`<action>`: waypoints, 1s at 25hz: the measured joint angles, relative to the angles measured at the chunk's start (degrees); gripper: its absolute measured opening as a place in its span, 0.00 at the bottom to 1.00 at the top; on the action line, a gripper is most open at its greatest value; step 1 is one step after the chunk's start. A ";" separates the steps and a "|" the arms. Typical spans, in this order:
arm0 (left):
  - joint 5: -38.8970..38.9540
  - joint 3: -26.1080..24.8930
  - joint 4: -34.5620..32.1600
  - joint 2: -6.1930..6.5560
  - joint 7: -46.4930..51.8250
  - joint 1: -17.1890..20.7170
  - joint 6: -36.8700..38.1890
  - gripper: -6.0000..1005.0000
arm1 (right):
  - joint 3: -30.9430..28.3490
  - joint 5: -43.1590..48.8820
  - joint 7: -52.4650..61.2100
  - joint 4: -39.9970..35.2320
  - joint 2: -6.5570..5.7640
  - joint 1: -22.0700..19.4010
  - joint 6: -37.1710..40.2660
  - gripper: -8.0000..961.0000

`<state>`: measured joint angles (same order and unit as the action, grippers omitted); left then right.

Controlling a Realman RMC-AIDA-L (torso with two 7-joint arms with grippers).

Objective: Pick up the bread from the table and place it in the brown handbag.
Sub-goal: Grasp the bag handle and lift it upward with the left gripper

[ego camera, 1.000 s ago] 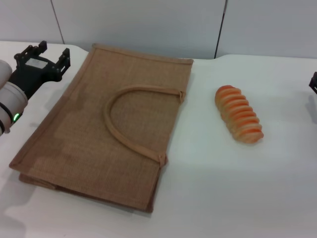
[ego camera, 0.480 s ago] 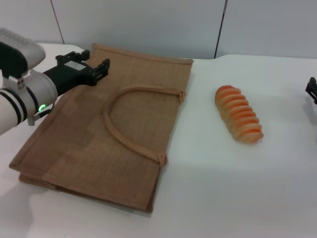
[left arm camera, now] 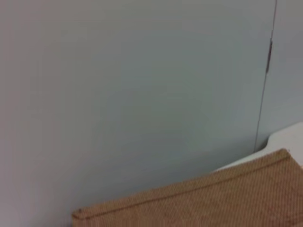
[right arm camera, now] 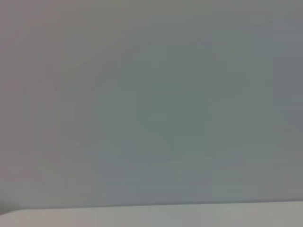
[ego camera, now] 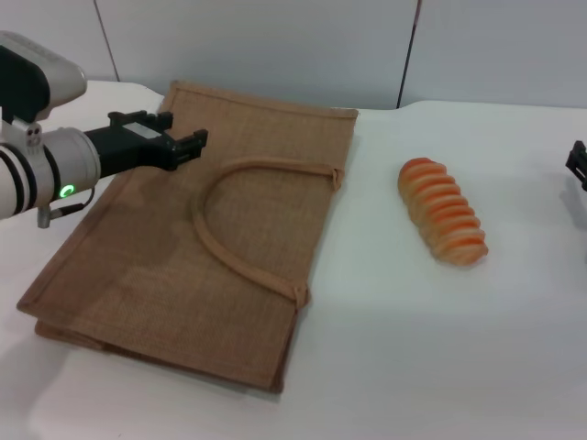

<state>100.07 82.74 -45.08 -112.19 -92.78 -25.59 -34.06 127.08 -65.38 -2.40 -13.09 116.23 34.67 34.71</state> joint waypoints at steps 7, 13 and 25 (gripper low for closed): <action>-4.50 0.02 0.41 -0.02 5.90 -0.56 -3.55 0.58 | 0.00 -0.01 0.18 0.00 -0.04 0.18 0.00 0.90; -7.36 0.16 0.94 -0.58 10.66 -0.56 -4.31 0.58 | 0.00 -0.01 0.23 0.00 -0.05 0.28 0.00 0.90; -13.25 -0.32 2.23 -0.68 17.38 -0.60 -3.86 0.57 | 0.00 -0.01 0.29 0.09 -0.10 0.64 0.00 0.90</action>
<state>86.81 82.43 -42.85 -112.87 -75.40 -26.19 -37.92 127.08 -65.39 -2.11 -13.01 116.14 35.31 34.72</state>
